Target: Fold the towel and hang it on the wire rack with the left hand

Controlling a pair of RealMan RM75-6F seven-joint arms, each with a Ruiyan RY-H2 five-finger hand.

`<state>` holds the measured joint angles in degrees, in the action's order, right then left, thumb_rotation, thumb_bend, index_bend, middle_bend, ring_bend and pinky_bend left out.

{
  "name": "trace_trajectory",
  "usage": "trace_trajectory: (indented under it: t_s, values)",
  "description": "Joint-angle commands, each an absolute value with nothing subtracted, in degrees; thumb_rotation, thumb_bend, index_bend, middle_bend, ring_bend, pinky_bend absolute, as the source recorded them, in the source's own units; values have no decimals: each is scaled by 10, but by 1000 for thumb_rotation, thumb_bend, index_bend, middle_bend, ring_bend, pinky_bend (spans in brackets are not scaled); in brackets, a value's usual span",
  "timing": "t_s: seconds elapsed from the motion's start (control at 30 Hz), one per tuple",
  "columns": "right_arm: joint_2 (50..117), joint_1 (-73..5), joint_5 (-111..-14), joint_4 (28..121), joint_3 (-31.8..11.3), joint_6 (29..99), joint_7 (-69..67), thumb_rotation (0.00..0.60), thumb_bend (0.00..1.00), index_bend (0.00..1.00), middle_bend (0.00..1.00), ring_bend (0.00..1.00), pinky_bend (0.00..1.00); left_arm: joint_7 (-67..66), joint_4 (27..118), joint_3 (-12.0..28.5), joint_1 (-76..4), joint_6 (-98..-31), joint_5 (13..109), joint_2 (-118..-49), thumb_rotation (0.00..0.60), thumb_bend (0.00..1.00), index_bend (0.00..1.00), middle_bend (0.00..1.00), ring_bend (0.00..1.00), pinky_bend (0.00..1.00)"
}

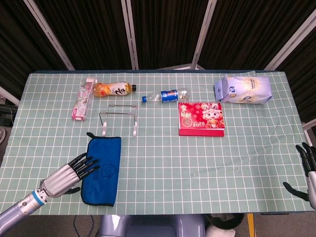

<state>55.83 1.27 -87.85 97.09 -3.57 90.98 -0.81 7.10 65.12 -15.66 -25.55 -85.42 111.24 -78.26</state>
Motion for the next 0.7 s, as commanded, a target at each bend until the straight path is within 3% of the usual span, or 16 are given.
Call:
trace_trajectory:
  t_s: [0.03, 0.07, 0.17, 0.23, 0.43, 0.7]
  values:
    - [559, 12, -879, 971, -36, 909, -7, 600, 0, 28, 0, 0, 0, 28, 774, -83, -294, -776, 1024, -741, 600, 112, 0, 527, 425, 253]
    - [559, 12, -879, 971, -35, 909, -7, 600, 0, 28, 0, 0, 0, 21, 797, -74, -301, -756, 1007, -735, 600, 109, 0, 662, 580, 452]
    - [559, 12, -877, 970, -36, 908, -6, 600, 0, 28, 0, 0, 0, -9, 866, -34, -332, -680, 937, -717, 600, 108, 0, 850, 784, 850]
    - [560, 11, -873, 969, -37, 905, -6, 600, 0, 28, 0, 0, 0, -51, 911, 2, -360, -614, 865, -711, 600, 106, 8, 905, 843, 971]
    - [562, 7, -860, 966, -40, 895, -3, 600, 0, 29, 0, 0, 0, -187, 947, 67, -420, -508, 675, -736, 600, 115, 78, 973, 909, 1000]
    - [564, 0, -841, 963, -44, 876, 2, 600, 0, 30, 0, 0, 0, -234, 896, 85, -477, -443, 535, -797, 600, 196, 163, 975, 911, 1000]
